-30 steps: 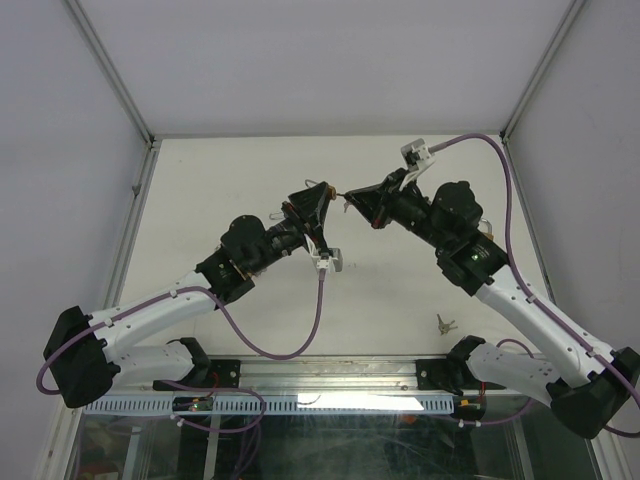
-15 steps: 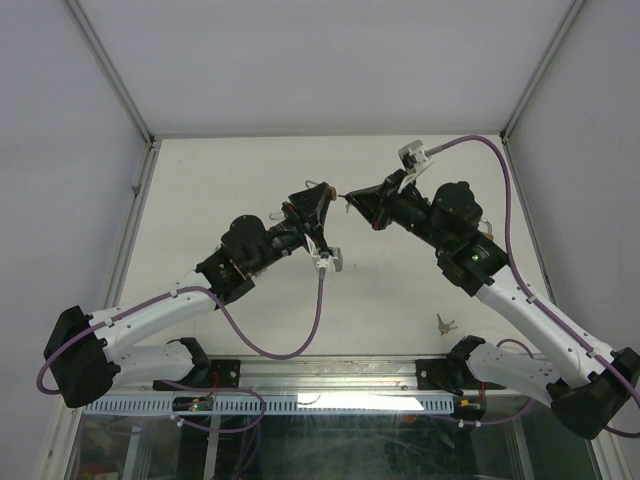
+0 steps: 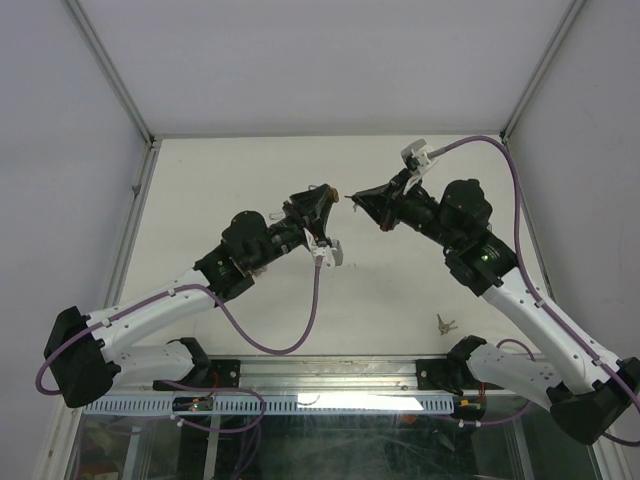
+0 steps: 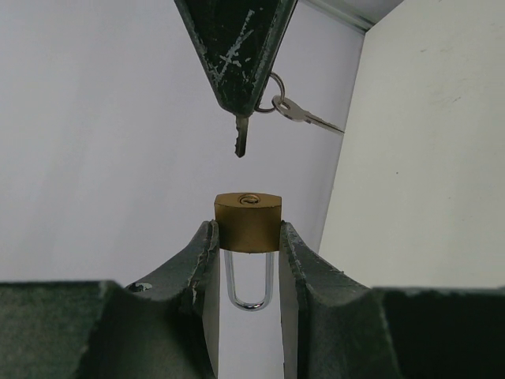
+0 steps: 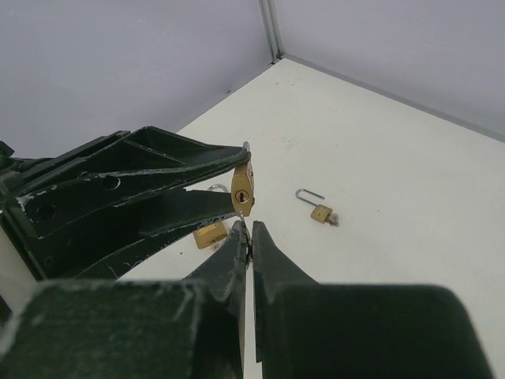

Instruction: Unlock with the key

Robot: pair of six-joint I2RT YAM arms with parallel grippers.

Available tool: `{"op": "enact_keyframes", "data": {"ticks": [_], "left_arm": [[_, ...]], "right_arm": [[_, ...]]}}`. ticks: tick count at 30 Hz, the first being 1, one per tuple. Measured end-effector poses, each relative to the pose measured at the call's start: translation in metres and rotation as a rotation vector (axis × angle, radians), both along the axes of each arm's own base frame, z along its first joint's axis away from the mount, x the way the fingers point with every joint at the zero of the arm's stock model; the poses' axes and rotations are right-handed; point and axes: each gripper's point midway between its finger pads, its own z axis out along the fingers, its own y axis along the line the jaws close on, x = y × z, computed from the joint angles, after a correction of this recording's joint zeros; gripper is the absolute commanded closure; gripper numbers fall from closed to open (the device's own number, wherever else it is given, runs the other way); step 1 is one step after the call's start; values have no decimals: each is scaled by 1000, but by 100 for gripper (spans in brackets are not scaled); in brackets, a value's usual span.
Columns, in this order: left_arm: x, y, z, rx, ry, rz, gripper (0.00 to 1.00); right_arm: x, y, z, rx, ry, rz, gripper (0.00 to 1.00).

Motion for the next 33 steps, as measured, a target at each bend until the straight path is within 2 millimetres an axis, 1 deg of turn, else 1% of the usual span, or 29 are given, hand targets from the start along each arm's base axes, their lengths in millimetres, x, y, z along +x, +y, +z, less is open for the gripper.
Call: {"op": "enact_keyframes", "data": {"ticks": [3, 5, 9, 13, 22, 25, 30, 32, 33], "left_arm": [[0, 0, -1, -8, 17, -6, 100], [-1, 0, 0, -6, 12, -8, 100], [-1, 0, 8, -13, -34, -10, 100], [0, -1, 15, -15, -73, -8, 100], [0, -3, 14, 7, -96, -12, 100], [0, -3, 14, 8, -97, -16, 100], [-3, -6, 14, 9, -99, -36, 100], [-4, -7, 14, 10, -101, -43, 100], [-4, -7, 14, 11, -104, -45, 100]], "right_arm": [[-2, -3, 3, -22, 0, 13, 100], [-3, -6, 10, -20, -2, 13, 100], [-4, -6, 24, 23, 6, 11, 100], [-8, -4, 25, 57, 46, 24, 100], [-10, -1, 23, 56, 39, 46, 100], [-10, 0, 22, 18, -14, 67, 100], [-10, -4, 16, -128, -240, 108, 100], [-6, -4, 20, -191, -296, 124, 100], [-3, -2, 26, -210, -316, 133, 100]]}}
